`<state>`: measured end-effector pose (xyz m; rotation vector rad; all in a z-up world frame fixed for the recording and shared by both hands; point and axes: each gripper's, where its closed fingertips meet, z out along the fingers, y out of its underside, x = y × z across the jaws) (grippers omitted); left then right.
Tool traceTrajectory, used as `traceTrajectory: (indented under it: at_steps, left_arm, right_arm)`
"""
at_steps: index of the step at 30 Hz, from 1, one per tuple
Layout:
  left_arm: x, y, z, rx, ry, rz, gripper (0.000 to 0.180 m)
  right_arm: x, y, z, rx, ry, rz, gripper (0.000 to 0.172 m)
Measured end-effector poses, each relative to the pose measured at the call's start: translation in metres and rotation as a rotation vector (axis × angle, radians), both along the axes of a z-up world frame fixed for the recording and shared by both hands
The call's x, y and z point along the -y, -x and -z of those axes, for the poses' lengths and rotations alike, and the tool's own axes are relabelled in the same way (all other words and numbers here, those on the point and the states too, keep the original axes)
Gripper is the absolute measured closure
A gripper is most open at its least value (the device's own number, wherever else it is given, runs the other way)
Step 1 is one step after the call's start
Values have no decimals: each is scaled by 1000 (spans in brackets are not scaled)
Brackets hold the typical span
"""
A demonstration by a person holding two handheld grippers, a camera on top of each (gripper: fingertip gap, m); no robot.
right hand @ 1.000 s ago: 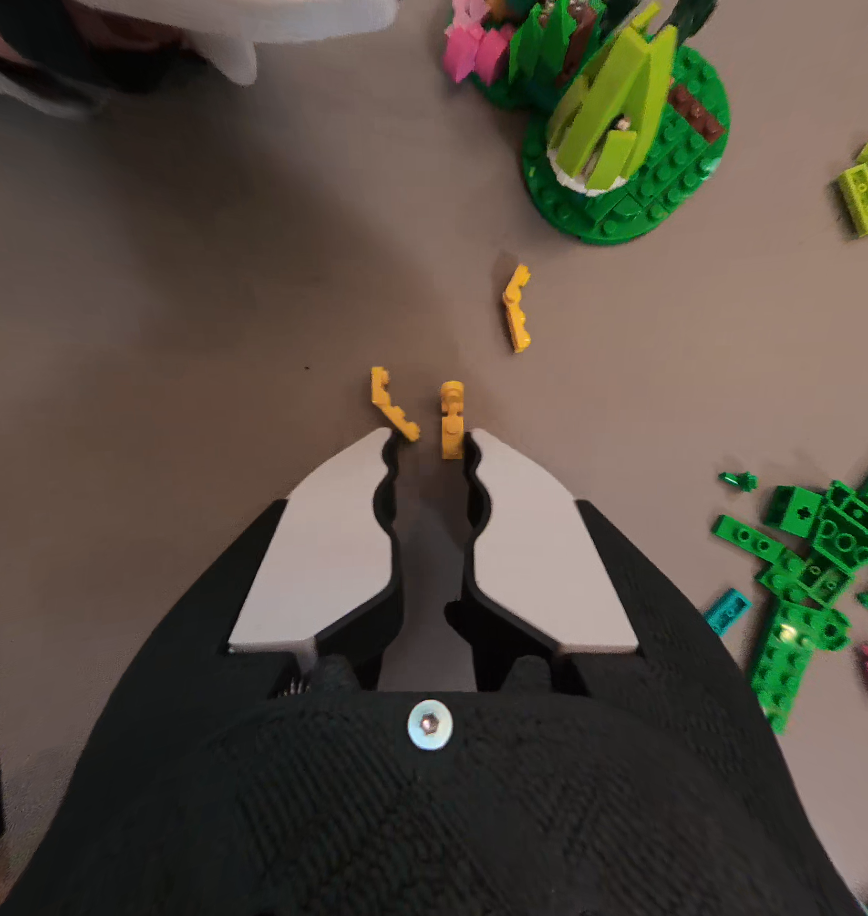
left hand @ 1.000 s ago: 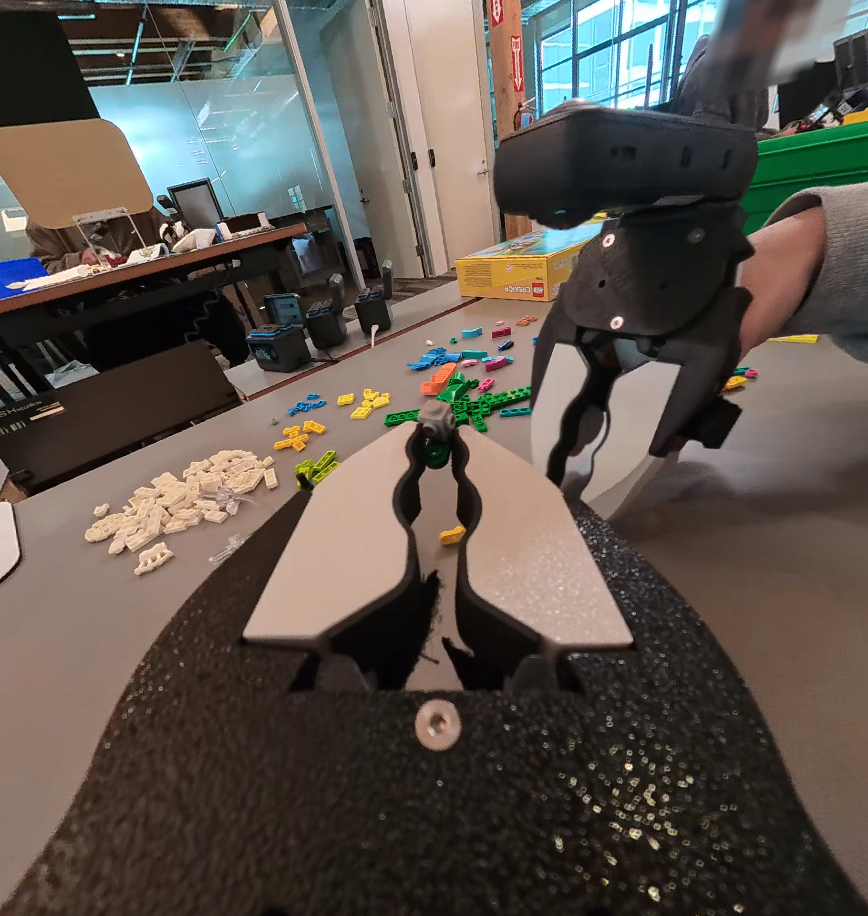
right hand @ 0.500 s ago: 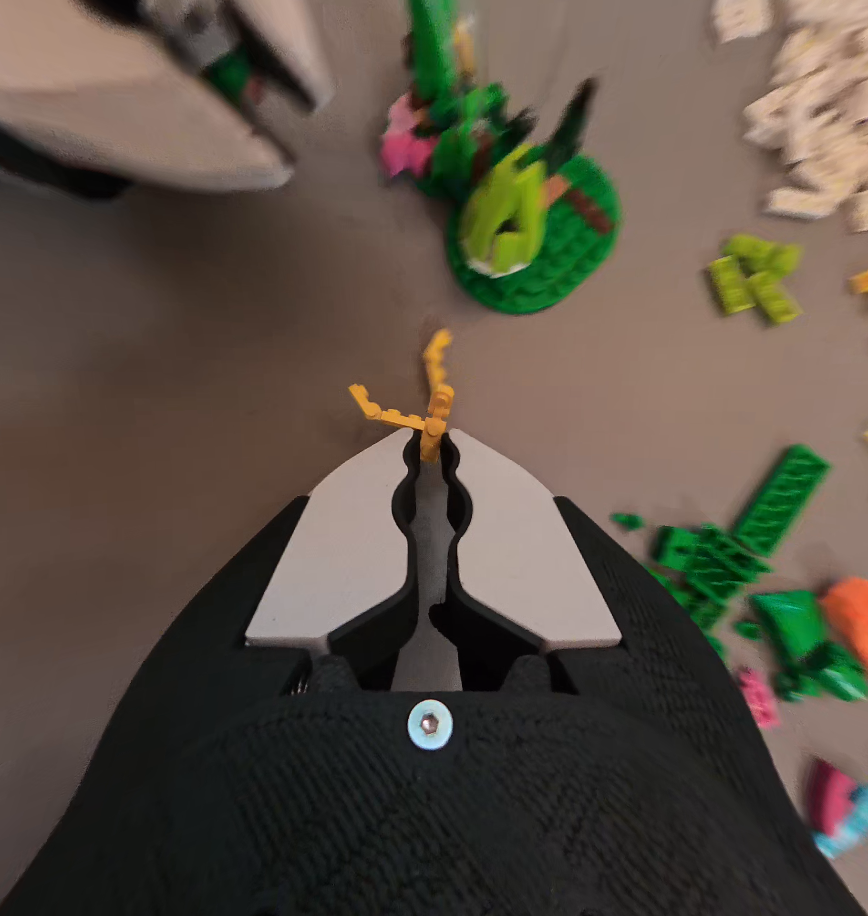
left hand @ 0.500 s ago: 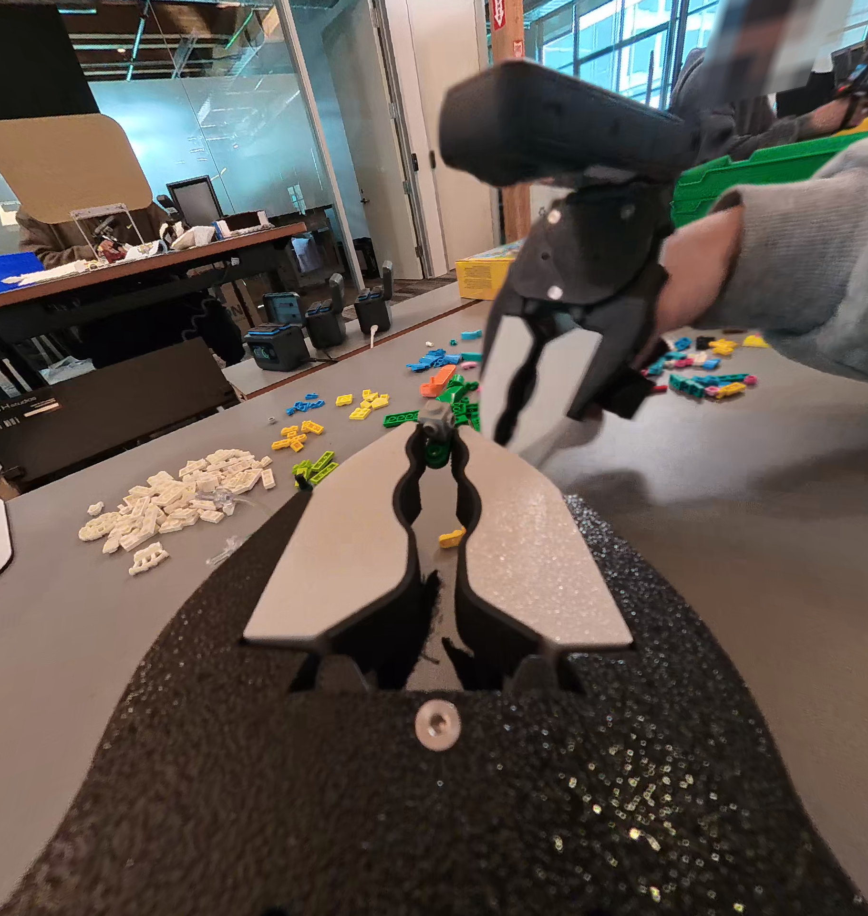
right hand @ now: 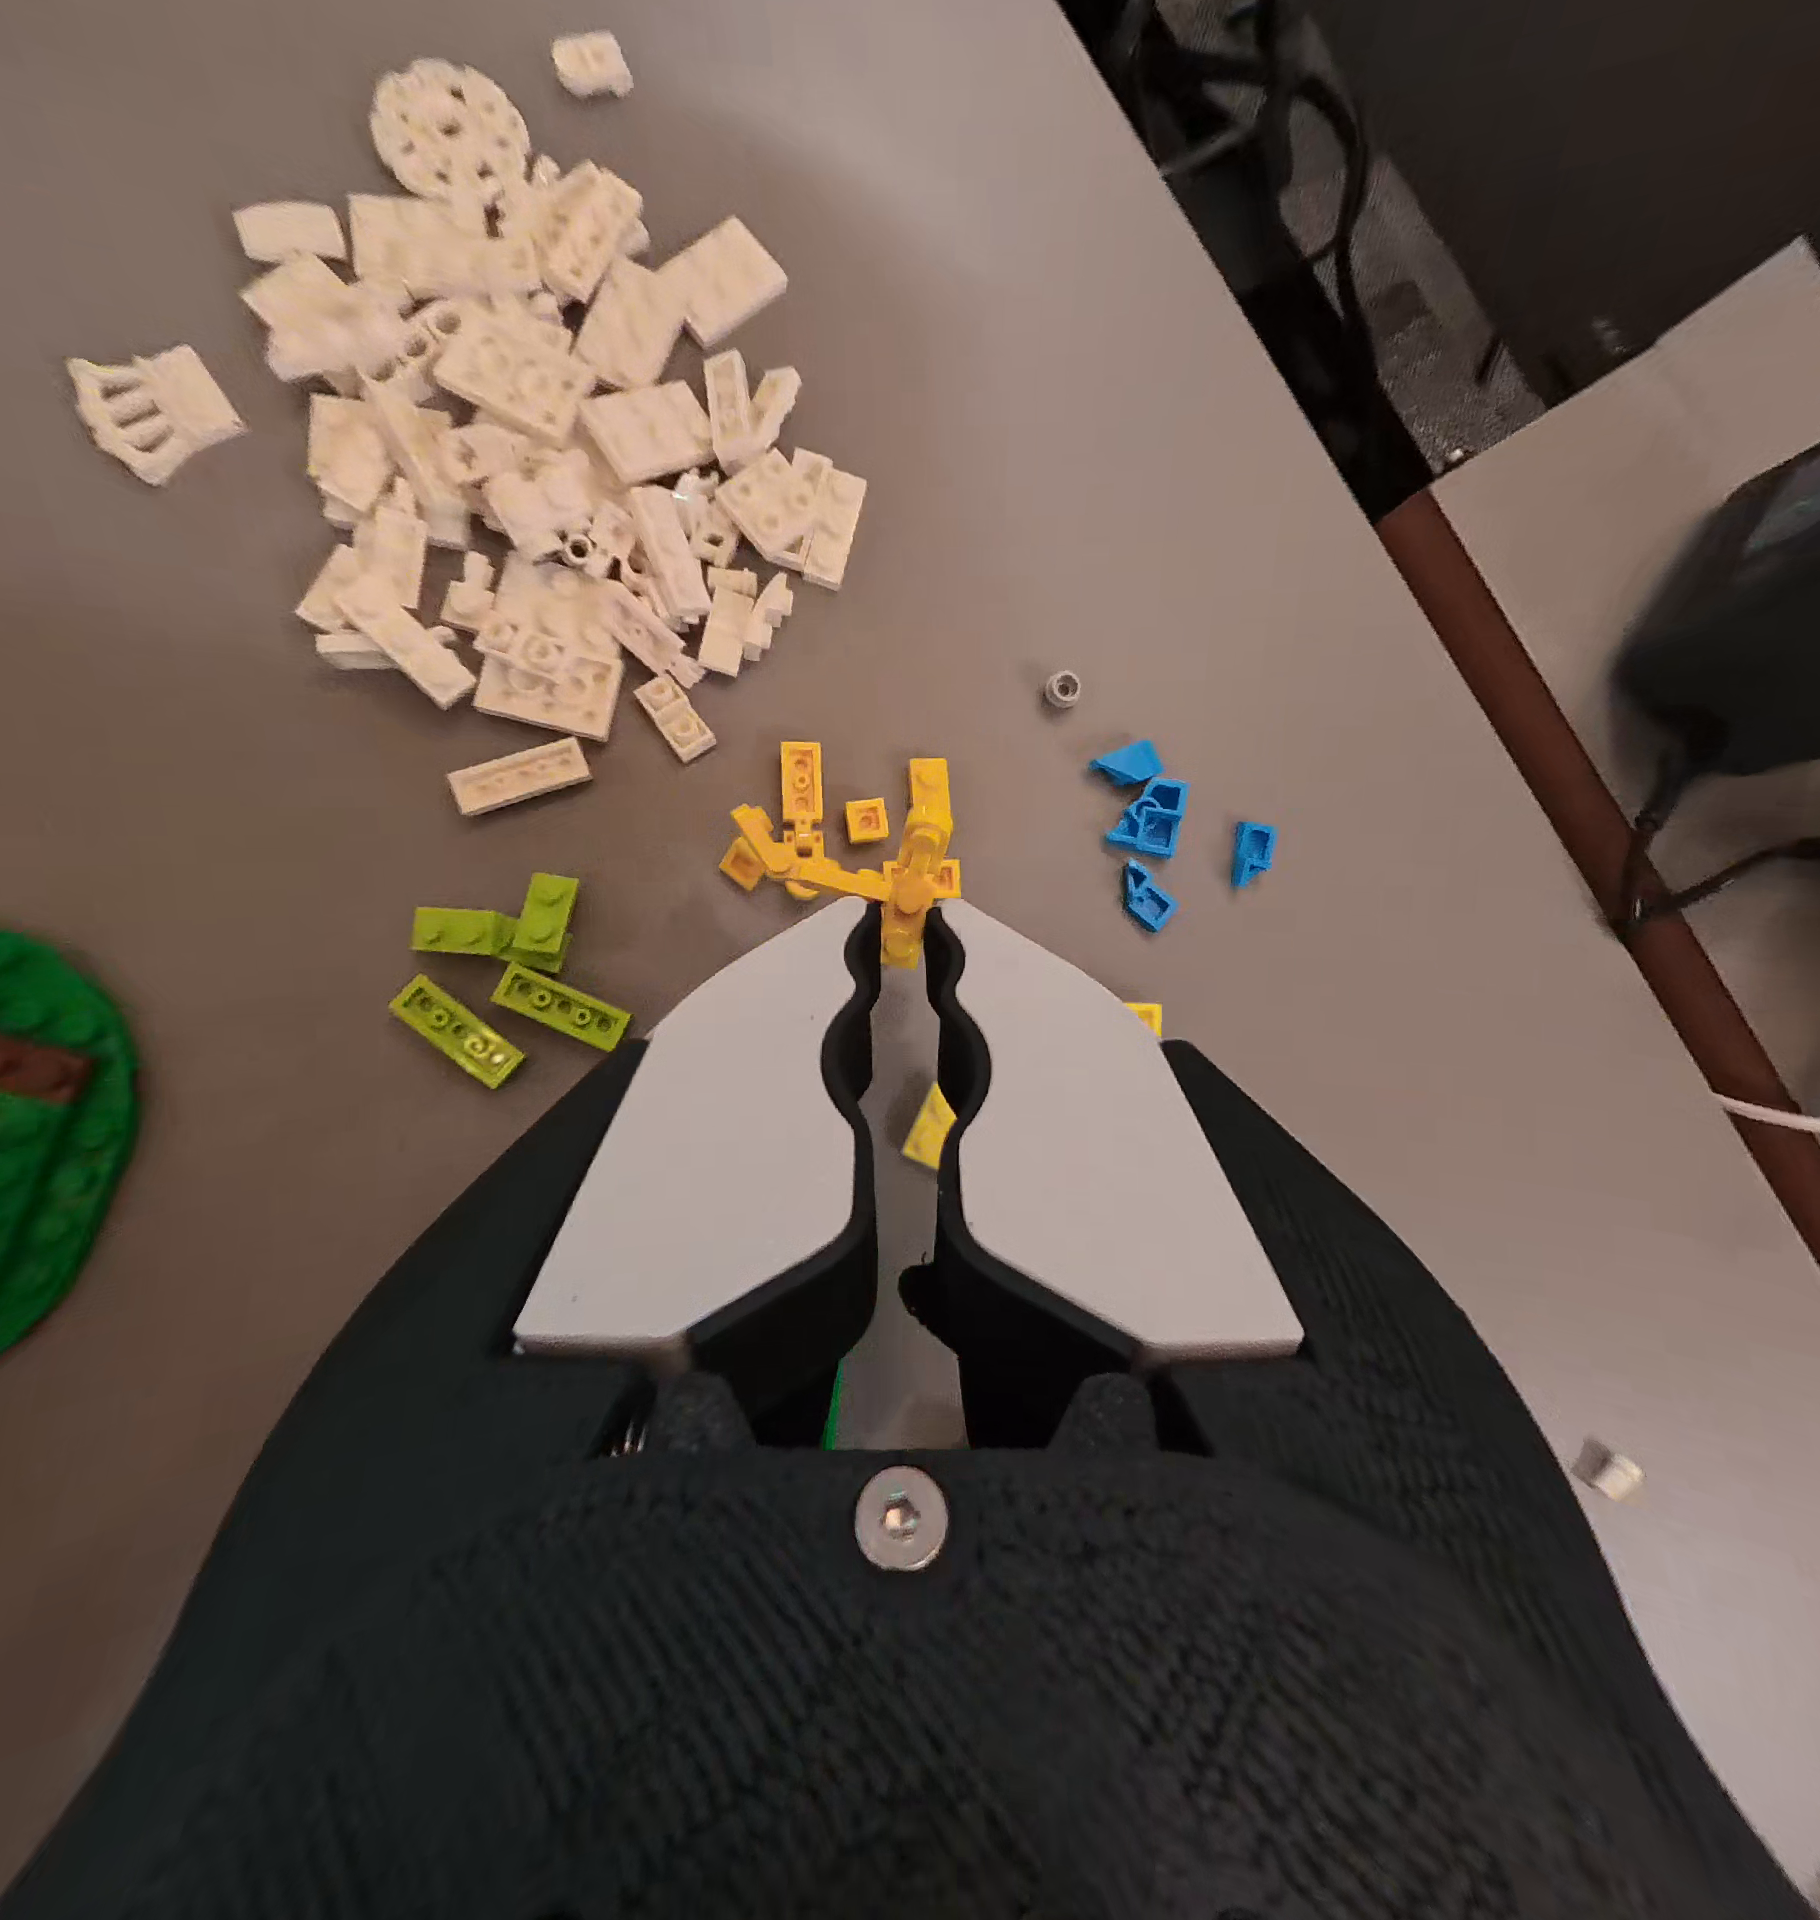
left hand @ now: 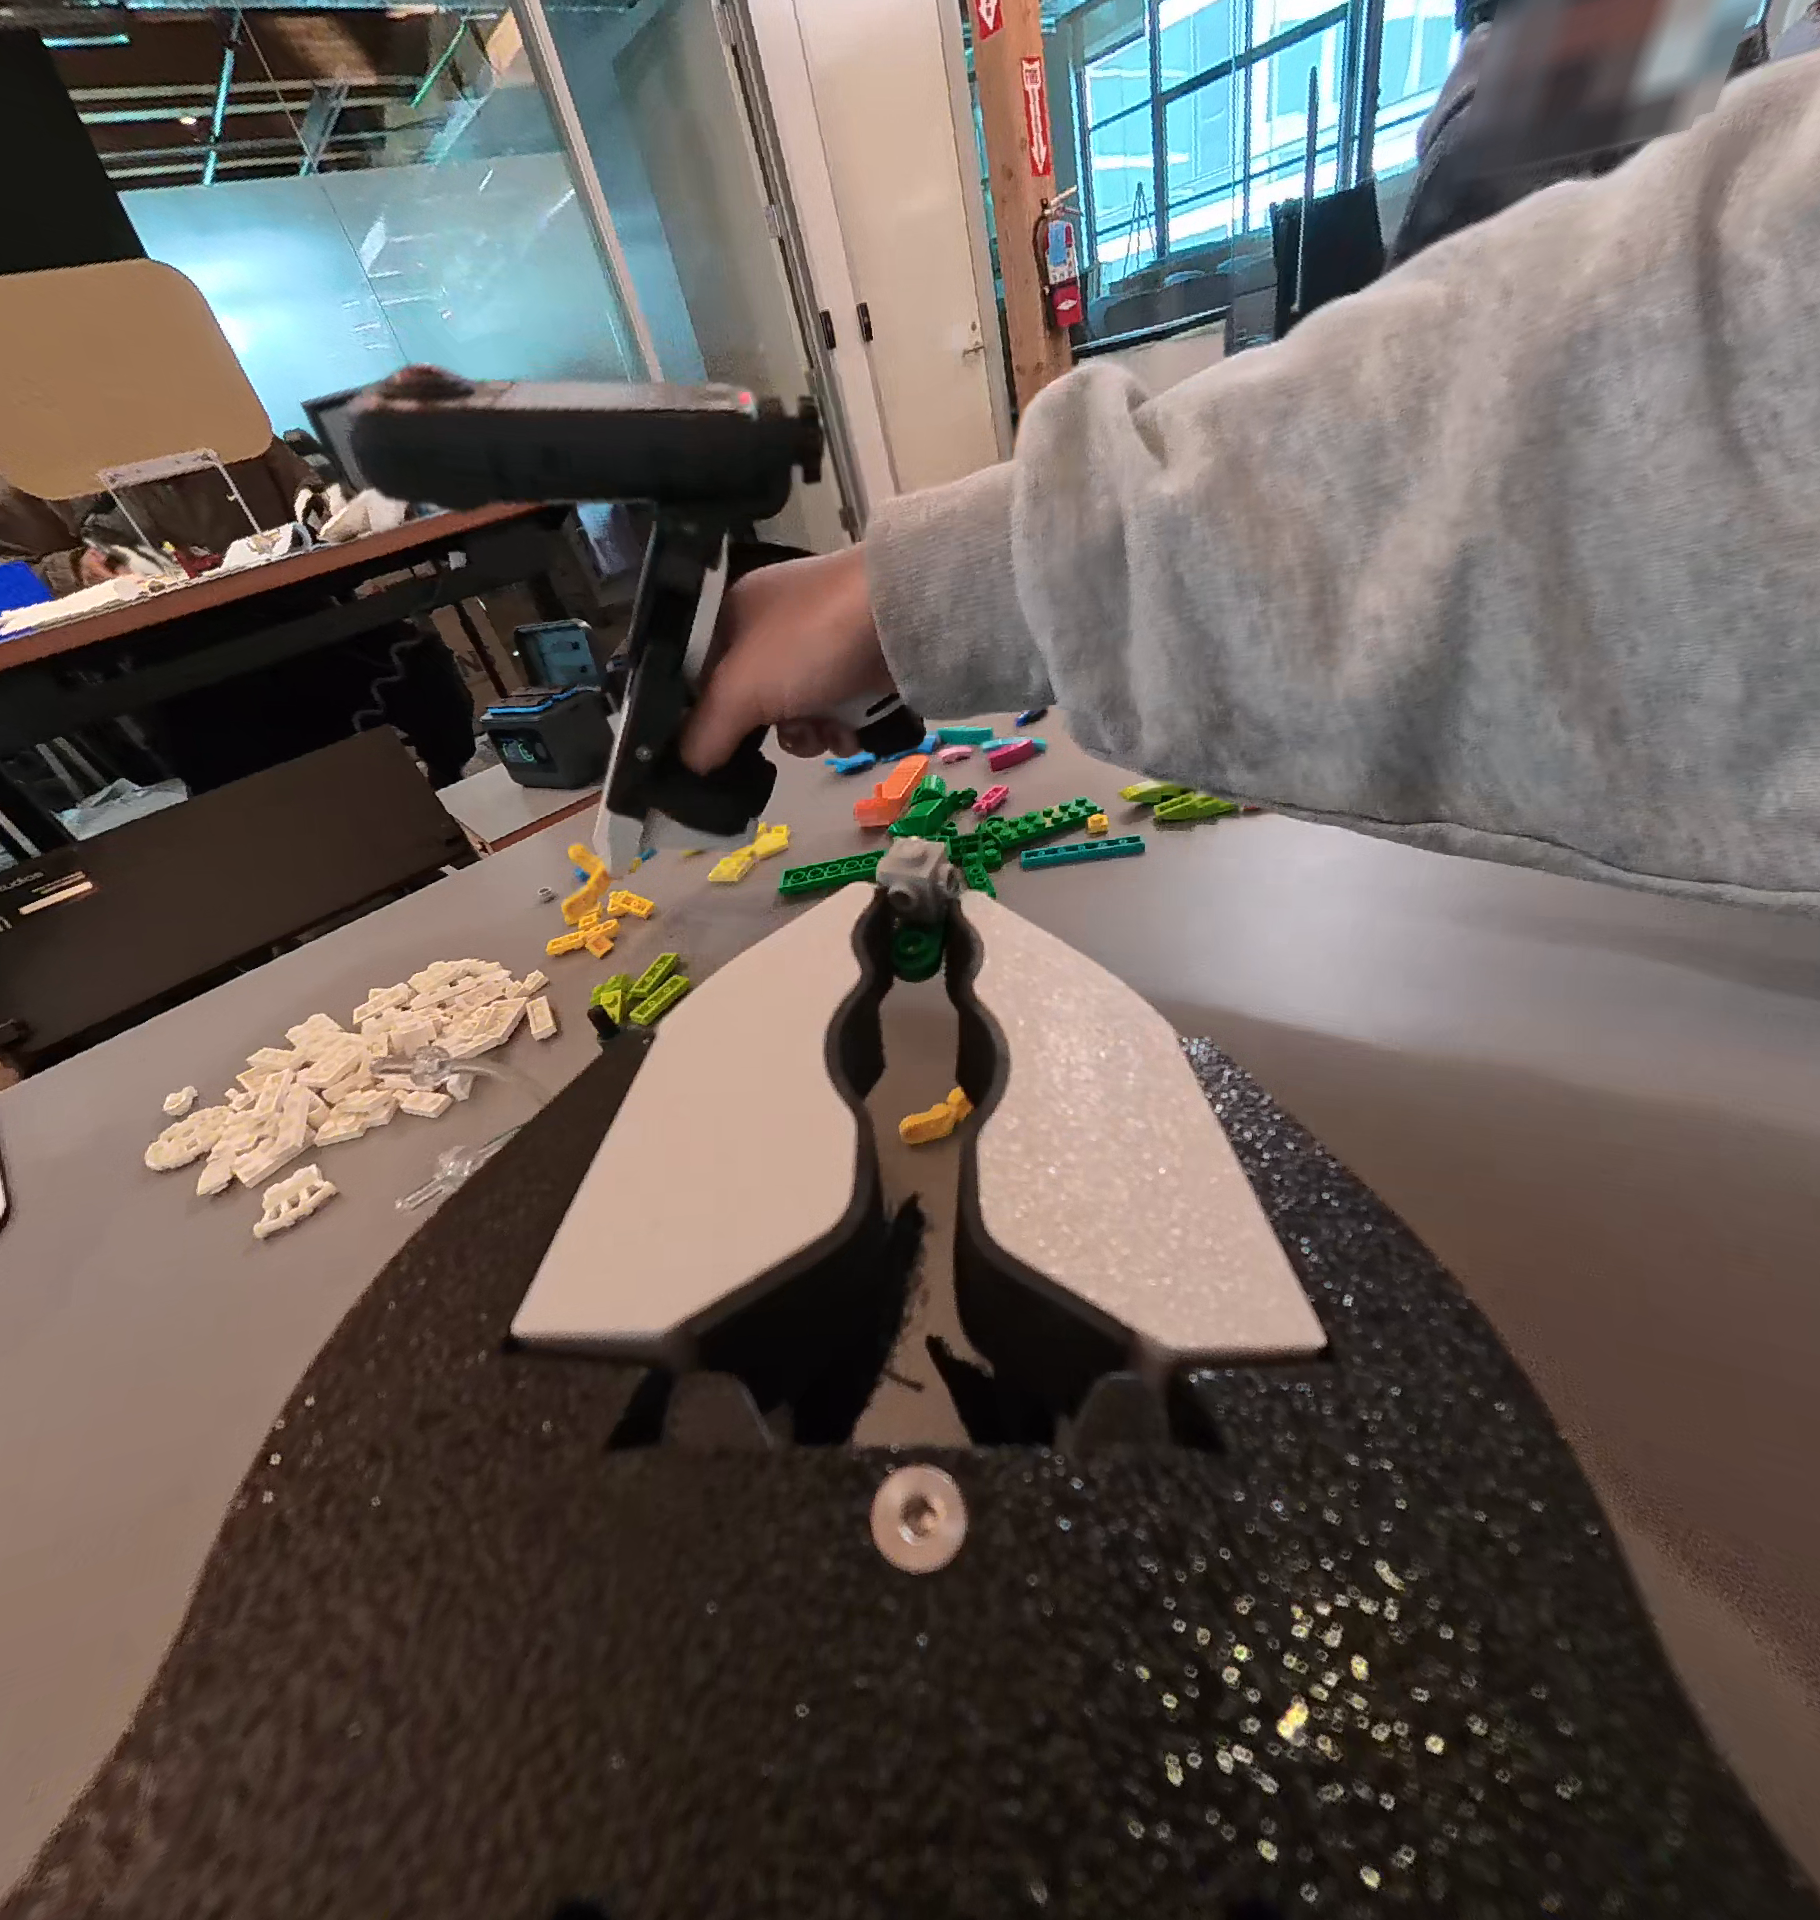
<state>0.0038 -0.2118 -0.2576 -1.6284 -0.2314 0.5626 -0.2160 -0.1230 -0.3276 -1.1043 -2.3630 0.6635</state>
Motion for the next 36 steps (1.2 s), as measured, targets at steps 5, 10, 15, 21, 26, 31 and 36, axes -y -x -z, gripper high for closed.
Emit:
traceTrajectory:
  at_steps: [5,10,15,21,26,31,36]
  left_arm:
    - [0,0,0,6,-2,0,171]
    - [-1,-1,1,6,7,8,171]
    - [3,7,-4,60,-59,-15,171]
    - [15,14,-11,97,-145,-52,172]
    - [14,13,-11,84,-131,-51,172]
    - [10,10,-10,51,-104,-48,172]
    - [10,8,-10,2,-71,-58,172]
  right_arm:
    - [1,2,4,-32,-19,9,161]
    - [8,-17,-16,-56,41,-62,143]
    - [61,-134,-33,131,256,-593,150]
    - [68,-206,11,304,108,-752,143]
    - [69,-202,21,304,69,-738,168]
    - [43,-100,-15,-36,-35,-477,168]
    - [14,-16,-20,-96,-65,-212,168]
